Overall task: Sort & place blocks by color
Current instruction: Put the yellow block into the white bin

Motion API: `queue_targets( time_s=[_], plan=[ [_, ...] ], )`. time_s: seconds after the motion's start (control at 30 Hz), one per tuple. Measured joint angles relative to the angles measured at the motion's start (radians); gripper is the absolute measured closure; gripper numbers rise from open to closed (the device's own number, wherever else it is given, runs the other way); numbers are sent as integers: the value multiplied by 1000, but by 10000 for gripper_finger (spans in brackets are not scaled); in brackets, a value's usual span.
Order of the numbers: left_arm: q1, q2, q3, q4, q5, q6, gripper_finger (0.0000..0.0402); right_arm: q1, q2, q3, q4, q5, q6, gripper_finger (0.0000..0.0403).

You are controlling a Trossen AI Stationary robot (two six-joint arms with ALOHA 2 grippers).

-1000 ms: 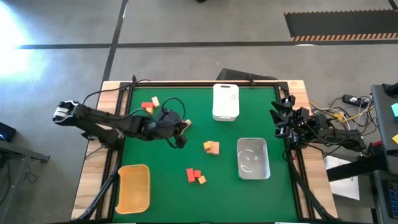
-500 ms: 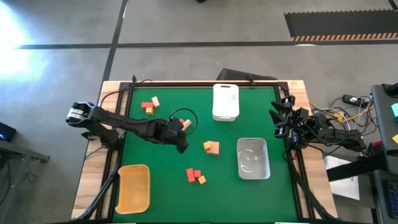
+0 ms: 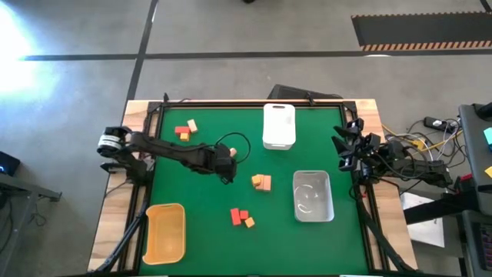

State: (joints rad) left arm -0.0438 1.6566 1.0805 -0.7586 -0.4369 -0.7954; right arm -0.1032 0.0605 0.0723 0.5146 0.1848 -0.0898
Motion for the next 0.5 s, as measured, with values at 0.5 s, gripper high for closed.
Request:
queue_targets(
  time_s=[0.5],
  plan=[
    [28, 74, -2, 81, -14, 80, 151, 0, 0, 0, -31, 0, 10, 232]
  ],
)
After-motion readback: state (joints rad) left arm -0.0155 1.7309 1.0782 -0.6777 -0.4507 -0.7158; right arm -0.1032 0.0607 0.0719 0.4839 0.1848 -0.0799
